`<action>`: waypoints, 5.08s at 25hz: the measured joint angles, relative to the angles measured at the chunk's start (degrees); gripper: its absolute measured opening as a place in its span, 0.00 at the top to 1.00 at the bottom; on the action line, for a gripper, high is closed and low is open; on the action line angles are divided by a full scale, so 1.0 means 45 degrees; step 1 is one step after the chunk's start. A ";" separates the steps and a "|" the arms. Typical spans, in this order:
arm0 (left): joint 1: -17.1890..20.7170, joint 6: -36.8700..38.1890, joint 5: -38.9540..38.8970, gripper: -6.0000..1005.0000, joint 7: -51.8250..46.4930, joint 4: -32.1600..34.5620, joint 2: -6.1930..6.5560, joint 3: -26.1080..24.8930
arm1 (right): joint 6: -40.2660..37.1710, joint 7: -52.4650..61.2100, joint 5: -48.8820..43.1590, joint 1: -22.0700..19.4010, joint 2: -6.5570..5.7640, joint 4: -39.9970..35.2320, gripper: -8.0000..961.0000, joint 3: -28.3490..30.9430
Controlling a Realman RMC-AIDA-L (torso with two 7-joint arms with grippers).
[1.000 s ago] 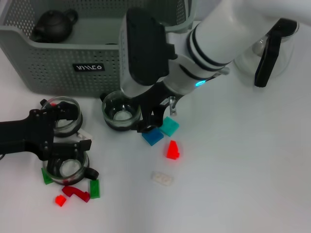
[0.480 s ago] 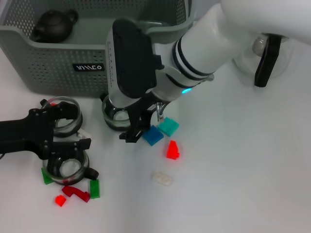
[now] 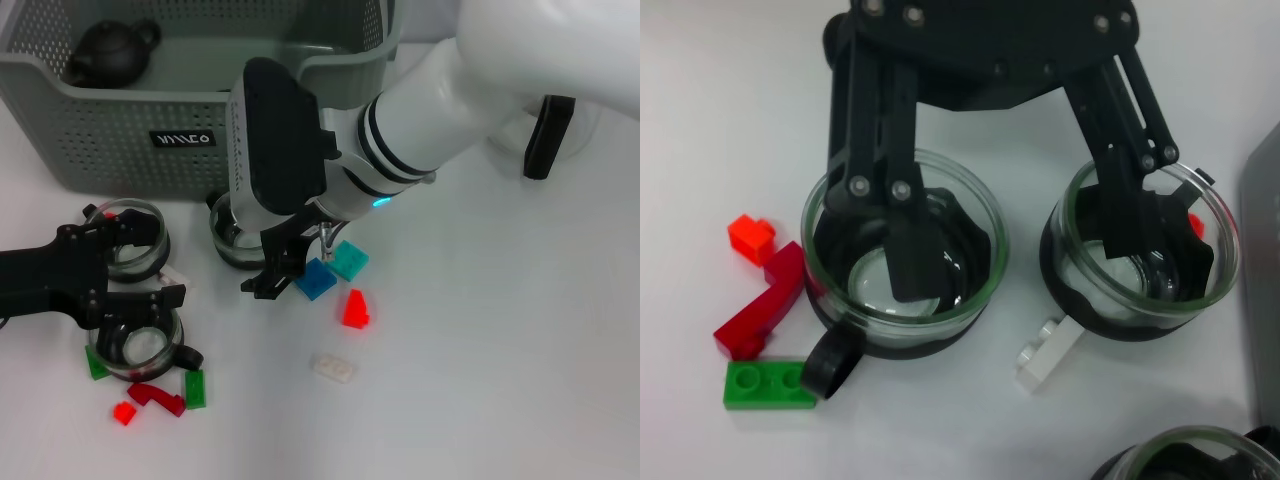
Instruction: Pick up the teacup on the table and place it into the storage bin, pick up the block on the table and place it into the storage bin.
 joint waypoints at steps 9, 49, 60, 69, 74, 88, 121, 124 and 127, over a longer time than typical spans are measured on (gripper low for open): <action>-0.0034 -0.0158 0.0000 0.07 0.0000 -0.0040 -0.0023 0.0000 | 0.0570 -0.0792 0.1076 -0.0050 0.0013 0.0775 0.03 -0.0220; 0.0003 -0.0296 0.0021 0.07 0.0000 -0.0158 -0.0038 0.0001 | 0.0091 -0.0672 0.1486 -0.0113 -0.0026 0.1136 0.40 -0.0744; 0.0012 -0.0294 0.0021 0.07 0.0000 -0.0158 -0.0038 0.0001 | 0.0153 -0.0672 0.1434 -0.0124 -0.0022 0.1175 0.57 -0.0744; 0.0012 -0.0361 0.0021 0.07 0.0000 -0.0184 -0.0038 0.0001 | 0.0074 -0.0155 0.1414 -0.0013 -0.0058 0.1199 0.68 -0.0724; 0.0009 -0.0448 0.0020 0.07 0.0009 -0.0210 -0.0039 0.0001 | -0.0061 0.0255 0.1413 0.0076 -0.0089 0.1205 0.81 -0.0686; 0.0089 -0.0304 0.0019 0.07 0.0020 -0.0107 0.0036 0.0001 | -0.2795 0.1477 0.0279 -0.0682 -0.0305 -0.1055 0.93 0.1204; 0.0038 -0.0056 -0.0015 0.08 0.0196 -0.0042 0.0043 -0.0137 | 0.1809 -0.0924 -0.3593 0.0643 -0.0245 -0.0466 0.93 0.7538; 0.0028 -0.0128 -0.0042 0.09 0.0196 -0.0040 0.0032 -0.0136 | 0.2457 -0.1474 -0.3306 0.0974 -0.0237 0.0469 0.93 0.7535; -0.0008 -0.0174 -0.0053 0.09 0.0196 -0.0089 0.0022 -0.0137 | 0.3149 -0.2214 -0.2877 0.1173 -0.0182 0.1347 0.93 0.7481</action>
